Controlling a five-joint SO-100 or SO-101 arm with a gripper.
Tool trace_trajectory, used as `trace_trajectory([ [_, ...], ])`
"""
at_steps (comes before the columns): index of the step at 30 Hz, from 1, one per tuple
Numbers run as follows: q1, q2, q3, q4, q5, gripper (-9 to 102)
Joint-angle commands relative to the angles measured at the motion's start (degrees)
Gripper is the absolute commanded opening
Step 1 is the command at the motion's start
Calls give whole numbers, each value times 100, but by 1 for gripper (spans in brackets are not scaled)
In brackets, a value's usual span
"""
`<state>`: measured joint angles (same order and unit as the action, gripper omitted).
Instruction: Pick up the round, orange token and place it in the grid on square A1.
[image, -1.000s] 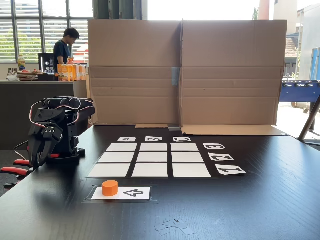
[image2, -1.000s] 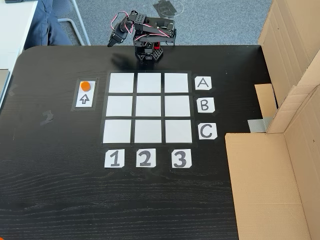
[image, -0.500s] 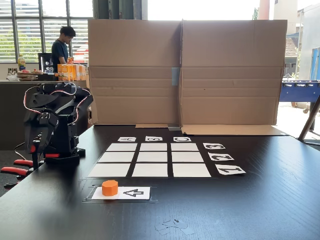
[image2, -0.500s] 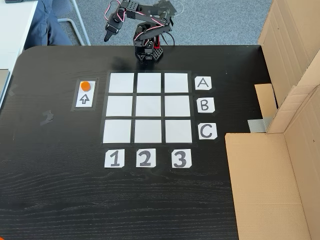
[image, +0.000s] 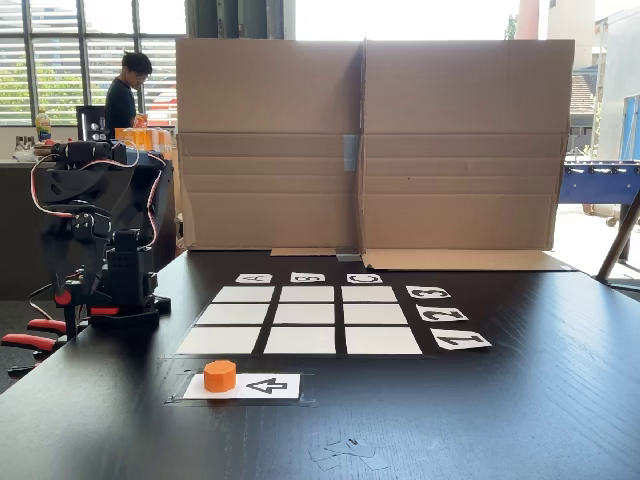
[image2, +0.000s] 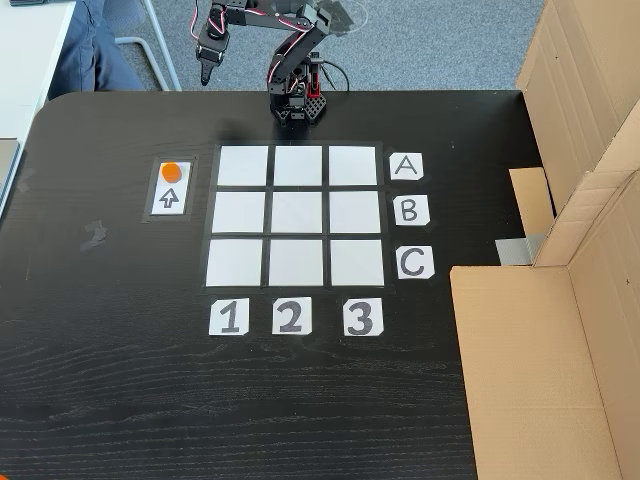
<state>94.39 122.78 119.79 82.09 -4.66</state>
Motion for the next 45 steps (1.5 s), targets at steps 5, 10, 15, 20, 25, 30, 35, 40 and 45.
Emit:
trace_trajectory([
  [5,-439,-1028,-1116,193,18,16],
  [10,-817,-1951,-1819,264,255,16],
  [15,-1283,-2971,-2522,132,747,16],
  [20,-1723,-3516,-2979,0,1116,17],
  [25,-2180,-3902,-3393,0,1292,20],
  [30,-2584,-4245,-3823,-9,1424,22],
  [35,-2848,-4772,-4509,-9,1521,23],
  [40,-3067,-5370,-5124,-9,1758,23],
  [45,-3278,-5915,-5528,-9,1942,25],
])
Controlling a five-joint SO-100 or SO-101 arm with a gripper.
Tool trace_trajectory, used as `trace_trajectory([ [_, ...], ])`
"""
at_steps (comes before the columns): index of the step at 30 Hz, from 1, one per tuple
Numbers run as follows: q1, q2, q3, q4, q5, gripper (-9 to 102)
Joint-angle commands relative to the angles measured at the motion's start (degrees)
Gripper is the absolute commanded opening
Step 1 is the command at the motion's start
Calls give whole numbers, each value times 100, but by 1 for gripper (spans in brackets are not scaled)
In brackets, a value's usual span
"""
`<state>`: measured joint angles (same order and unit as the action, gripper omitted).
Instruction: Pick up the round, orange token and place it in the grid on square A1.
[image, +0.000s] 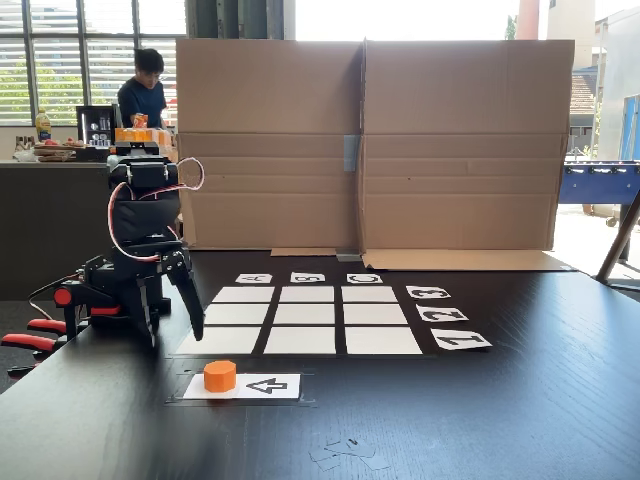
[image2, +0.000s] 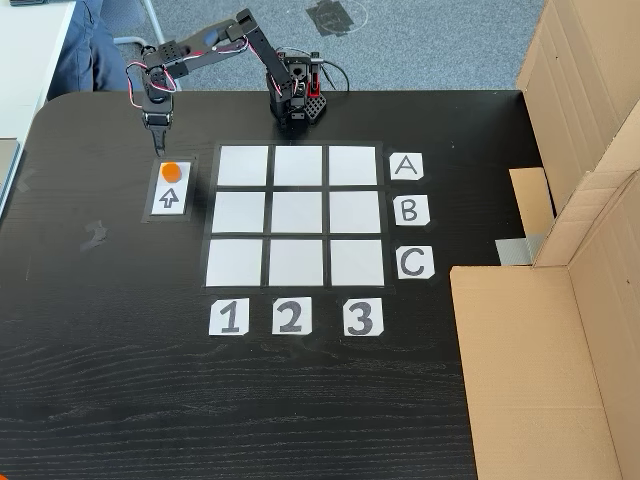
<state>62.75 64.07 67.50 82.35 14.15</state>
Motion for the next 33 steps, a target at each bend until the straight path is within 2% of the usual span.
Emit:
trace_trajectory([
  [1,-158,-123,-352,-35,79,26],
  [14,-589,-668,-694,-44,176,28],
  [33,-721,-1081,-853,-167,202,28],
])
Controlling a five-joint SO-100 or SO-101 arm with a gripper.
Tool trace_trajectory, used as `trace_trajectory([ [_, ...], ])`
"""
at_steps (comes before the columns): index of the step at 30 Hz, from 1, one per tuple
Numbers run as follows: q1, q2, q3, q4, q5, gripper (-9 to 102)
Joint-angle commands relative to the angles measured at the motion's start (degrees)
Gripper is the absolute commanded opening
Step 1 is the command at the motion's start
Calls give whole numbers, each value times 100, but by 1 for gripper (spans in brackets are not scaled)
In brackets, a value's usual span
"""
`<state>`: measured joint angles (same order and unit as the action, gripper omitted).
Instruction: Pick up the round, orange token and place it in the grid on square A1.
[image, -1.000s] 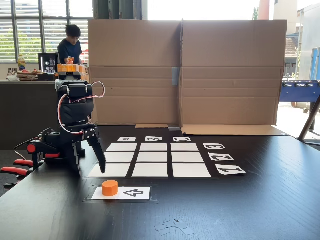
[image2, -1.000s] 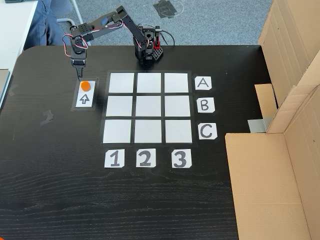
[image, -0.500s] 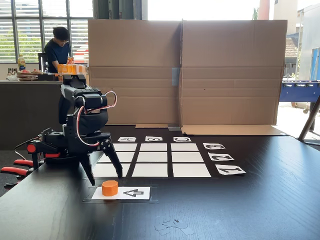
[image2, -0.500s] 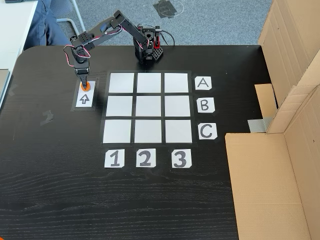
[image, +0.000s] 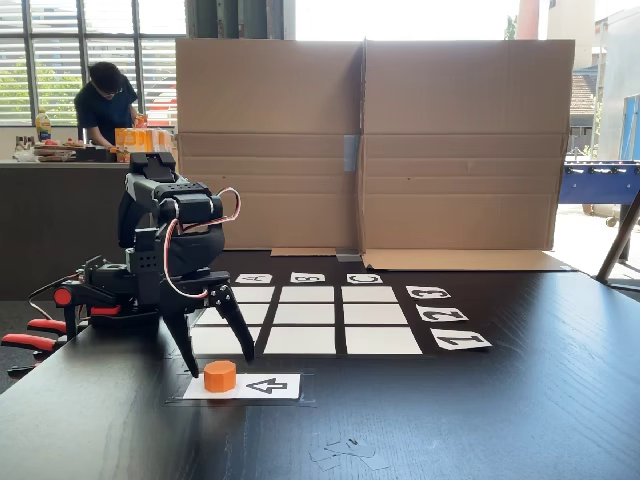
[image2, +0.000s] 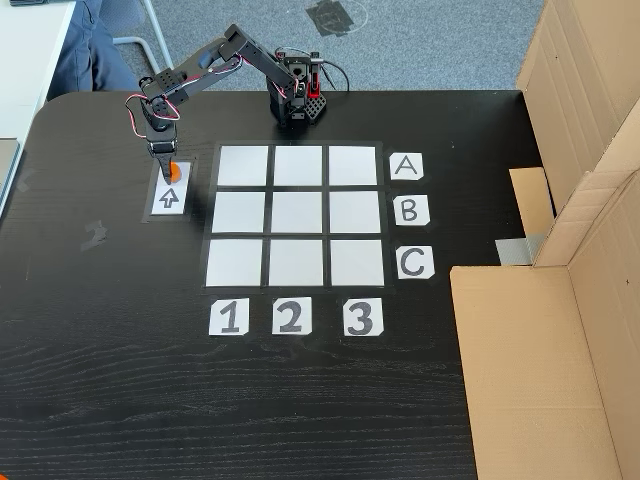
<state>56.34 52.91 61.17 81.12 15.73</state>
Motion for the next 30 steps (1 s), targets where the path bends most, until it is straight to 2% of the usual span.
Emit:
trace_trajectory([
  [1,-97,18,-220,-44,53,28],
  [21,-149,-167,-246,-53,79,27],
  [30,-141,-290,-369,-53,70,24],
])
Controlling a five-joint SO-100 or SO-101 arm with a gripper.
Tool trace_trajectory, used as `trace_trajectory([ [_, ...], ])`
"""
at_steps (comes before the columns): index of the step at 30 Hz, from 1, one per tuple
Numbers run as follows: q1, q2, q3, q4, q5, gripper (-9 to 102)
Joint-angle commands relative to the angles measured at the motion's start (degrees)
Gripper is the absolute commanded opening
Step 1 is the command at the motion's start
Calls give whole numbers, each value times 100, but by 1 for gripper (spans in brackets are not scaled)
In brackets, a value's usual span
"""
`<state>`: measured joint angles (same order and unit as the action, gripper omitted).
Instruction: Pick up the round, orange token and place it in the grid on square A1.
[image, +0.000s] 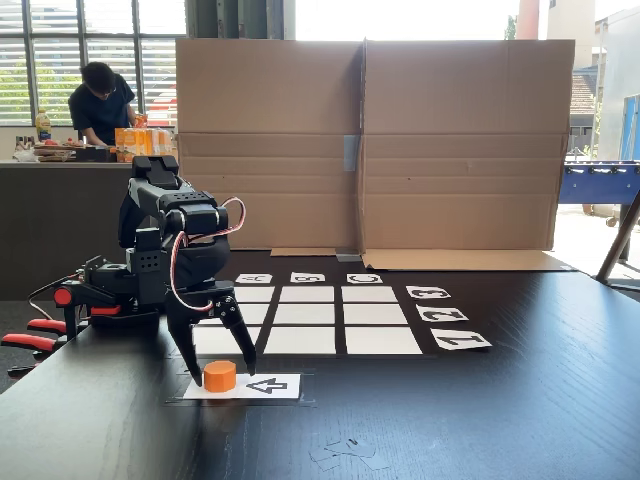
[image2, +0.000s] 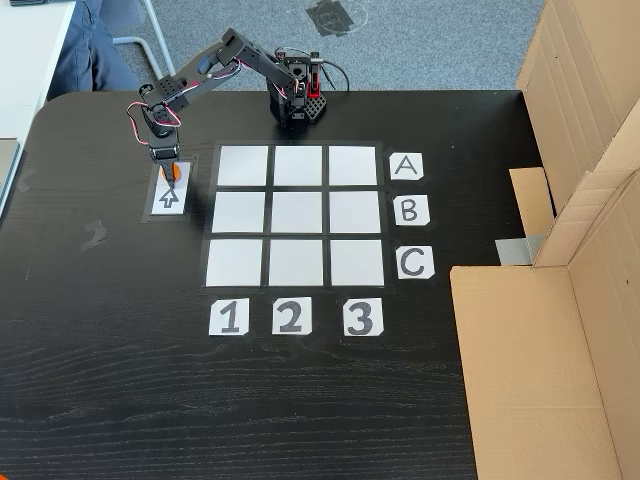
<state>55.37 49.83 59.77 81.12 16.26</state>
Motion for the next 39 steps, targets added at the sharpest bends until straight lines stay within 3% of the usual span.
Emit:
trace_trajectory([
  [1,-44,9,-229,-53,9,23],
  [16,-53,-53,-343,-44,-26,10],
  [39,141,1644,-615,677,-26,9],
])
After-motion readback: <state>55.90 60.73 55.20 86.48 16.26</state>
